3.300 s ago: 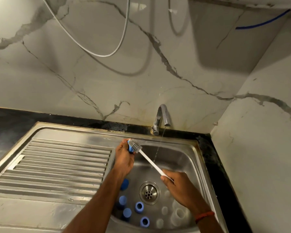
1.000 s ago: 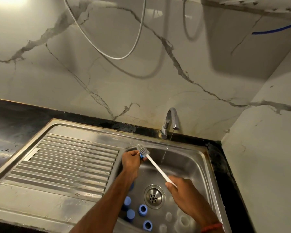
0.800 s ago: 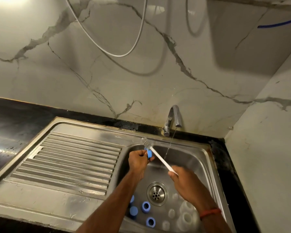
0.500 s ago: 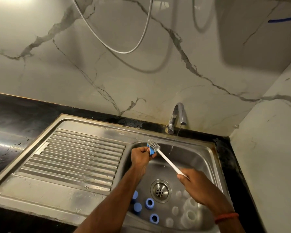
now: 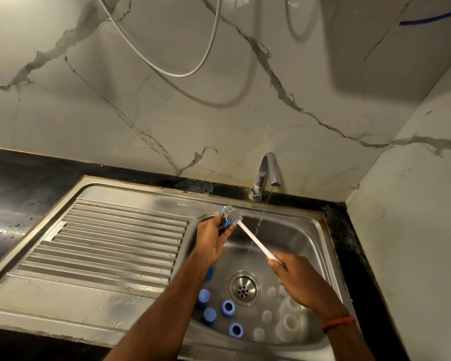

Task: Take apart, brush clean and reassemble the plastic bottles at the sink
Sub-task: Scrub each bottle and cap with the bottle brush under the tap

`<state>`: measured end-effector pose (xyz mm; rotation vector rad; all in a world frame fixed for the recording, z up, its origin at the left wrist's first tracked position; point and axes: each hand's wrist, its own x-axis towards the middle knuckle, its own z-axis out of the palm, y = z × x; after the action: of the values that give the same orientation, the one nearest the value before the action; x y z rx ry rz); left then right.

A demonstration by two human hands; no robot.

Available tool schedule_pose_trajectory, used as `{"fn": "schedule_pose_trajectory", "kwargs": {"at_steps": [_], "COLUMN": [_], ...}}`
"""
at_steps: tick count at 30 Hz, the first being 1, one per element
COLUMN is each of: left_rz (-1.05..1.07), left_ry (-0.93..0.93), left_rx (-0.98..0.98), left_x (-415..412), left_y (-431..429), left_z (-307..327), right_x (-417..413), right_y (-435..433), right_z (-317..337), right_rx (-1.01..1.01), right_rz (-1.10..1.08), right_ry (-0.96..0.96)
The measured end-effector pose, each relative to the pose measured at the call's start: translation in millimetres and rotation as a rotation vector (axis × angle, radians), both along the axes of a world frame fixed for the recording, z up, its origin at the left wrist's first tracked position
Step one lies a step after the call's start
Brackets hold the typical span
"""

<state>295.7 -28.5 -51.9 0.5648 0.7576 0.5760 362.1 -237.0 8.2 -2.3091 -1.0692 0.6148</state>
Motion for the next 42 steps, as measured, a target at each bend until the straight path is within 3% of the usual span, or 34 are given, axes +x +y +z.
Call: {"fn": "schedule_pose_trajectory", "kwargs": {"at_steps": [3,13,17,20,23,29,35,42], "left_rz": [-0.105,-0.182,-0.139,-0.047,0.029,0.133,0.080,0.172], "left_ry": [-0.078,-0.030,-0.080,-0.012,-0.030,-0.283,-0.170,-0.112], "left_rx": [0.070,0.214,0.258,0.262,0.180,-0.216,-0.054,-0.113], "left_x": [-1.2,4.7,7.8,10.0,9.0,6.8,9.0,3.7], "left_y": [-1.0,-11.9,-17.7,-15.9,-11.7,-2.1,-9.2,17.5], "left_z": [0.9,2.4,3.9,1.1,1.5,7.6,11.7,14.8], "right_x": [-4.4,-14.9,-19.7,-20.1,-24.2,-35.2,-24.9,-35.9], "right_y": [4.1,23.8,32.7,33.0,31.3,22.4,35.0,23.7], "right_z": [-3.4,-9.0,-6.8,-7.2,-10.7,-9.4,-3.7,-16.2], "right_rx": [0.034,0.031,0.034,0.027,0.034,0.040,0.034,0.009], "right_rz": [-0.019,-0.055,-0.075,-0.065,-0.042,-0.030,-0.056,0.011], "right_ry": [0.002,-0.114,-0.115,-0.114,-0.086,-0.083,-0.159,-0.111]}}
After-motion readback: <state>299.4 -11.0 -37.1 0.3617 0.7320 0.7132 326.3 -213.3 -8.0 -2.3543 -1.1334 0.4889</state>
